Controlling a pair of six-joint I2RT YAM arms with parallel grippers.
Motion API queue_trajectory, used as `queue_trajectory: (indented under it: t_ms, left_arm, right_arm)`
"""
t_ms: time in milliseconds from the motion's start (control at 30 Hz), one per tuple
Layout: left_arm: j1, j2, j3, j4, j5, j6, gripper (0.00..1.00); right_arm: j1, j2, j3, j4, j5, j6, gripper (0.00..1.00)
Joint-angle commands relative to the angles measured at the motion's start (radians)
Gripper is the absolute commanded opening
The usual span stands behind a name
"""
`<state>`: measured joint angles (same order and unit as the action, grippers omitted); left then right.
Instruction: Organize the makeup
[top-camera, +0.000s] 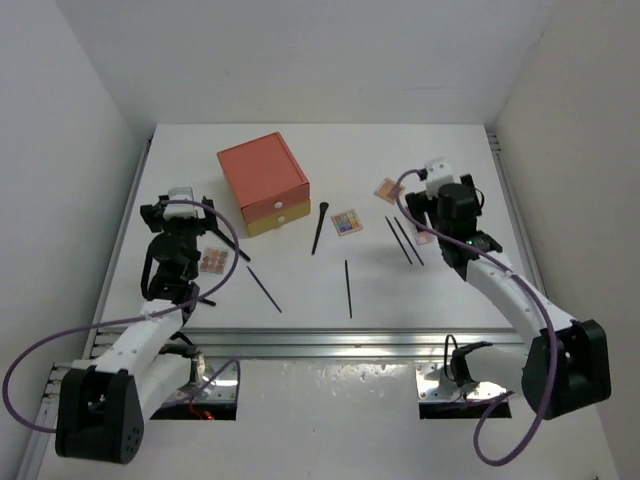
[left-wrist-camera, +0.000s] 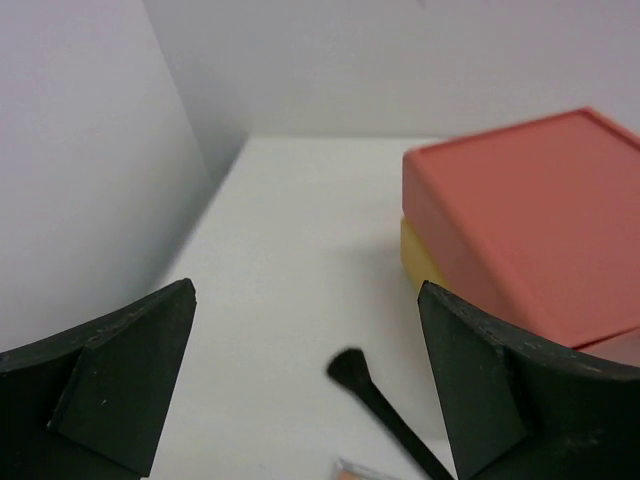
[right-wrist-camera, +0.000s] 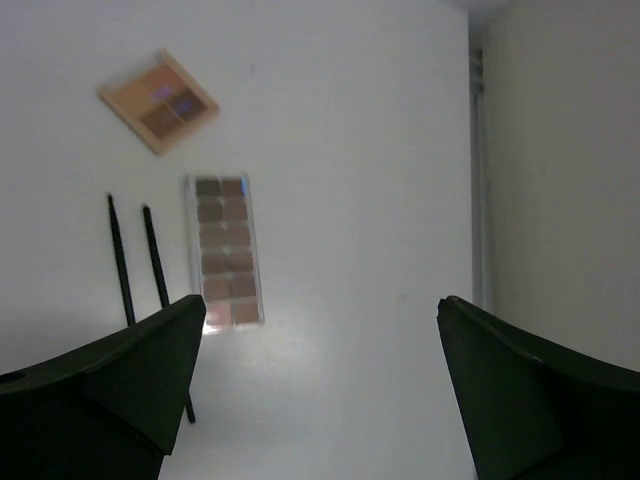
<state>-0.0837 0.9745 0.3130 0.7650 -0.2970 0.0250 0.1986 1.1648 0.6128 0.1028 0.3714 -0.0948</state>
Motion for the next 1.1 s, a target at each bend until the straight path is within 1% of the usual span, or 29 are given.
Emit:
queue_trajectory:
  t_ms: [0, 33, 67, 100, 133, 167, 200, 233, 267, 300, 333, 367, 400, 433, 467, 500, 533, 567, 600, 633, 667, 700, 767, 833, 867, 900, 967, 1033, 1067]
  left_arm:
    - [-0.037, -0.088, 0.09, -0.27, -0.013, 0.185, 1.0]
    - [-0.05, -0.077, 0.119, -0.306, 0.027, 0.238, 1.0]
    - [-0.05, -0.057, 0.208, -0.35, 0.039, 0.239, 1.0]
    - [-0.06, -0.028, 0.274, -0.486, 0.061, 0.239, 1.0]
    - [-0.06, 0.008, 0.349, -0.574, 0.105, 0.216, 1.0]
    - [-0.06, 0.098, 0.52, -0.671, 0.146, 0.201, 1.0]
    - [-0.06, 0.146, 0.608, -0.858, 0.197, 0.201, 1.0]
    - [-0.06, 0.194, 0.692, -0.953, 0.253, 0.216, 1.0]
    - [-0.06, 0.234, 0.771, -1.034, 0.357, 0.216, 1.0]
    - [-0.07, 0.294, 0.887, -1.1, 0.39, 0.216, 1.0]
    - [-0.07, 0.312, 0.926, -1.172, 0.413, 0.204, 1.0]
    - [-0.07, 0.328, 0.958, -1.194, 0.441, 0.172, 1.0]
    - [-0.07, 0.357, 1.007, -1.225, 0.452, 0.162, 1.0]
    - [-0.07, 0.377, 1.029, -1.237, 0.461, 0.148, 1.0]
    - [-0.07, 0.398, 1.052, -1.251, 0.461, 0.139, 0.98]
    - [-0.07, 0.424, 1.099, -1.267, 0.461, 0.129, 0.96]
    - [-0.07, 0.484, 1.126, -1.308, 0.461, 0.128, 0.94]
    - [-0.061, 0.516, 1.153, -1.329, 0.487, 0.112, 0.86]
    - [-0.047, 0.548, 1.205, -1.349, 0.513, 0.101, 0.81]
    - [-0.038, 0.579, 1.228, -1.384, 0.536, 0.101, 0.77]
    - [-0.037, 0.628, 1.247, -1.385, 0.55, 0.081, 0.71]
    - [-0.027, 0.648, 1.273, -1.394, 0.55, 0.081, 0.69]
    - [-0.027, 0.682, 1.293, -1.385, 0.501, 0.081, 0.68]
    - [-0.065, 0.708, 1.304, -1.35, 0.434, 0.093, 0.67]
    - [-0.065, 0.722, 1.304, -1.331, 0.434, 0.082, 0.67]
    - [-0.065, 0.733, 1.29, -1.295, 0.449, 0.064, 0.67]
    - [-0.054, 0.756, 1.29, -1.285, 0.472, 0.009, 0.67]
    - [-0.027, 0.779, 1.29, -1.271, 0.481, -0.023, 0.66]
    - [-0.016, 0.788, 1.29, -1.244, 0.481, -0.039, 0.66]
  right_arm:
    - [0.109, 0.044, 0.232, -0.26, 0.1, -0.291, 1.0]
    - [0.143, 0.115, 0.325, -0.325, 0.109, -0.36, 1.0]
    - [0.154, 0.139, 0.372, -0.35, 0.142, -0.37, 1.0]
    - [0.18, 0.163, 0.504, -0.38, 0.215, -0.277, 1.0]
    - [0.202, 0.209, 0.548, -0.406, 0.259, -0.22, 1.0]
    - [0.202, 0.252, 0.605, -0.457, 0.227, -0.168, 1.0]
    - [0.187, 0.289, 0.713, -0.623, 0.154, -0.119, 1.0]
    - [0.173, 0.305, 0.793, -0.652, -0.126, -0.03, 1.0]
    - [0.173, 0.332, 0.818, -0.667, -0.202, -0.01, 0.97]
    - [0.179, 0.343, 0.838, -0.654, -0.256, 0.035, 0.94]
    - [0.2, 0.358, 0.832, -0.605, -0.361, 0.076, 0.84]
    - [0.214, 0.363, 0.808, -0.528, -0.364, 0.082, 0.8]
    - [0.258, 0.372, 0.786, -0.447, -0.368, 0.177, 0.78]
    - [0.275, 0.377, 0.757, -0.37, -0.367, 0.223, 0.76]
    - [0.291, 0.381, 0.739, -0.338, -0.355, 0.259, 0.74]
    - [0.344, 0.404, 0.734, -0.31, -0.348, 0.279, 0.74]
    - [0.36, 0.418, 0.752, -0.276, -0.339, 0.32, 0.74]
    - [0.372, 0.459, 0.765, -0.27, -0.325, 0.335, 0.74]
    - [0.413, 0.475, 0.774, -0.267, -0.321, 0.348, 0.74]
    - [0.429, 0.502, 0.8, -0.256, -0.296, 0.362, 0.73]
    - [0.441, 0.527, 0.8, -0.246, -0.286, 0.363, 0.71]
    - [0.485, 0.536, 0.798, -0.208, -0.278, 0.363, 0.71]
    - [0.533, 0.576, 0.786, -0.149, -0.244, 0.348, 0.71]
    - [0.547, 0.636, 0.818, -0.135, -0.229, 0.36, 0.71]
    - [0.561, 0.68, 0.843, -0.137, -0.218, 0.368, 0.71]
    - [0.568, 0.694, 0.864, -0.141, -0.224, 0.407, 0.69]
    - [0.576, 0.719, 0.892, -0.137, -0.238, 0.432, 0.67]
    - [0.582, 0.774, 0.91, -0.13, -0.244, 0.434, 0.67]
    - [0.597, 0.798, 0.944, -0.115, -0.241, 0.405, 0.67]
